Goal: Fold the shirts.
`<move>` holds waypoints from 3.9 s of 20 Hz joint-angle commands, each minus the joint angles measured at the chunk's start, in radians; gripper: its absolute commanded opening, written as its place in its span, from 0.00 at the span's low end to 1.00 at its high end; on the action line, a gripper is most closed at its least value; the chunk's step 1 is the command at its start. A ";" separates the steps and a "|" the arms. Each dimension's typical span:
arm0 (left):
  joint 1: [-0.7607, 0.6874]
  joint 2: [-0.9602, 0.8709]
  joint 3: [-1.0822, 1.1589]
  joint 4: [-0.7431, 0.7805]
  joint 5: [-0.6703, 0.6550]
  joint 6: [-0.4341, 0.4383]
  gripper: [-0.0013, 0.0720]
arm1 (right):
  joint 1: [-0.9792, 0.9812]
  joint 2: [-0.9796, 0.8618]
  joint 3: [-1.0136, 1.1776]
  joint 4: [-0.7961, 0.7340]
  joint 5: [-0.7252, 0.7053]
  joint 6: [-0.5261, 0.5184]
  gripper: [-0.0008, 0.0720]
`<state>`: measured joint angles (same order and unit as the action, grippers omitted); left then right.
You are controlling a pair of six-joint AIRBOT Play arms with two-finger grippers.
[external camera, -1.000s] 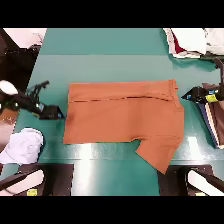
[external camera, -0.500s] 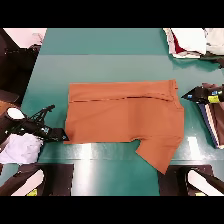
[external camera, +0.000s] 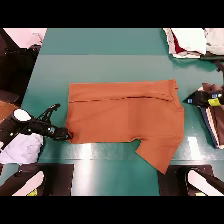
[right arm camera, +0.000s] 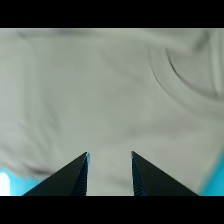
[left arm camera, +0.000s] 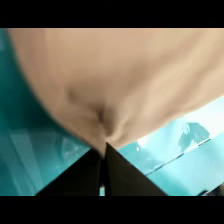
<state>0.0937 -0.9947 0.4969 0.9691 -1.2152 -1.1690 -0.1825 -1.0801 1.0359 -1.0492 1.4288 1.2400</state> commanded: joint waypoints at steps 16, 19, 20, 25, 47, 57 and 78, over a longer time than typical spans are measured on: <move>-0.013 0.001 0.117 -0.011 0.000 -0.008 0.06 | 0.060 -0.025 -0.512 -0.149 0.002 0.080 0.34; -0.013 0.001 0.117 -0.011 0.000 -0.002 0.06 | 0.093 0.005 -0.496 -0.158 -0.009 0.079 0.09; -0.013 0.001 0.117 -0.011 0.000 -0.002 0.06 | 0.098 0.026 -0.496 -0.162 -0.012 0.079 0.06; -0.013 0.001 0.117 -0.011 0.000 -0.002 0.06 | 0.066 0.134 -0.496 -0.266 0.086 0.108 0.65; -0.013 0.212 0.130 0.057 -0.246 -0.085 0.06 | 0.206 0.328 -0.492 -0.338 0.217 0.183 0.03; -0.013 0.085 0.394 0.040 0.024 -0.158 0.06 | 0.207 0.104 -0.019 -0.330 -0.048 0.199 0.03; 0.023 -0.487 0.803 -0.112 0.070 -0.096 0.98 | 0.062 -0.599 0.636 0.027 -0.028 0.077 0.80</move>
<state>0.1062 -1.4815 1.2648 0.8566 -0.9955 -1.2556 -0.0631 -1.6752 1.6543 -1.0779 1.2919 1.3689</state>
